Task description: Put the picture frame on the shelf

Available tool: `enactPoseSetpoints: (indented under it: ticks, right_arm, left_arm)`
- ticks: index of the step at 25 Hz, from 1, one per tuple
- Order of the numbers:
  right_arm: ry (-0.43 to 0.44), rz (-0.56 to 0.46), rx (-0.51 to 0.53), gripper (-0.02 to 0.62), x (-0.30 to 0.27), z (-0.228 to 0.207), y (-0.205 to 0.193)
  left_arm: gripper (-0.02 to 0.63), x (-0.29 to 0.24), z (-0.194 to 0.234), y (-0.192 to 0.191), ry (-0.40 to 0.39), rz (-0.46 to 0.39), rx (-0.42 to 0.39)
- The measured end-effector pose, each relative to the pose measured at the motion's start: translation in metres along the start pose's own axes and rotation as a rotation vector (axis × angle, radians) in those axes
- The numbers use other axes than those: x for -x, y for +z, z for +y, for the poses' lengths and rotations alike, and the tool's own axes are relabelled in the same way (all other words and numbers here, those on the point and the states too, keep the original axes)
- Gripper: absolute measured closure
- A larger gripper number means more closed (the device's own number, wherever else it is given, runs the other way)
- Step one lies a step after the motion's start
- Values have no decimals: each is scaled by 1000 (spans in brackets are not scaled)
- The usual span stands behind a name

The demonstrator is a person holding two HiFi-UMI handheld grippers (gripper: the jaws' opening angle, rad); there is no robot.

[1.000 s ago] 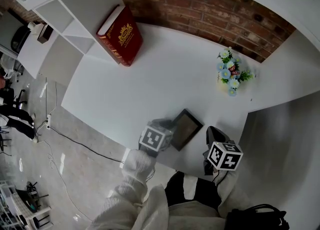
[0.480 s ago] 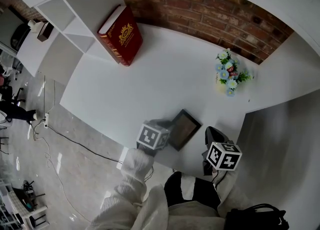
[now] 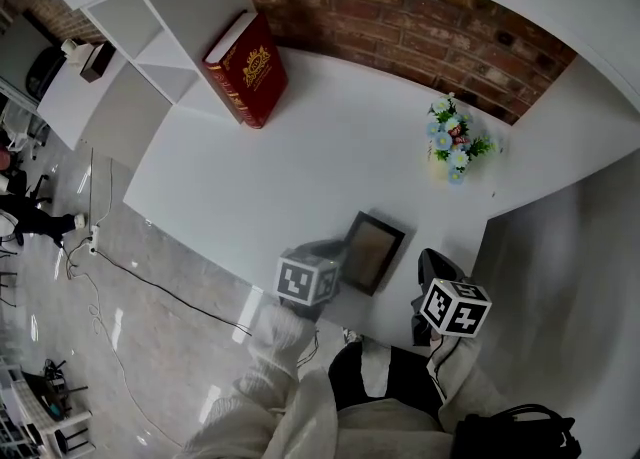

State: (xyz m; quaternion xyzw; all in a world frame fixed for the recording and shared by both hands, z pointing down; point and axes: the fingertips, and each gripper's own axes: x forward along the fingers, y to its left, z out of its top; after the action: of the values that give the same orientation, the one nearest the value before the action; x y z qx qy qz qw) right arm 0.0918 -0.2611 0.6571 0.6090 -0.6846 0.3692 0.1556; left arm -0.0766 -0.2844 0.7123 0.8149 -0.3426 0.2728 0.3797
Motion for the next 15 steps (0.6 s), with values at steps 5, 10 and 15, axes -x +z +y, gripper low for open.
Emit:
enactPoseSetpoints:
  ticks: [5, 10, 15]
  right_arm:
    - [0, -36, 16, 571, 14, 4, 6]
    - [-7, -101, 45, 571, 36, 13, 26]
    - [-29, -193, 59, 571, 68, 20, 54]
  left_arm:
    - [538, 26, -18, 32, -13, -131, -36]
    - [538, 51, -44, 64, -19, -230, -83]
    - [538, 75, -74, 84, -36, -282, -119]
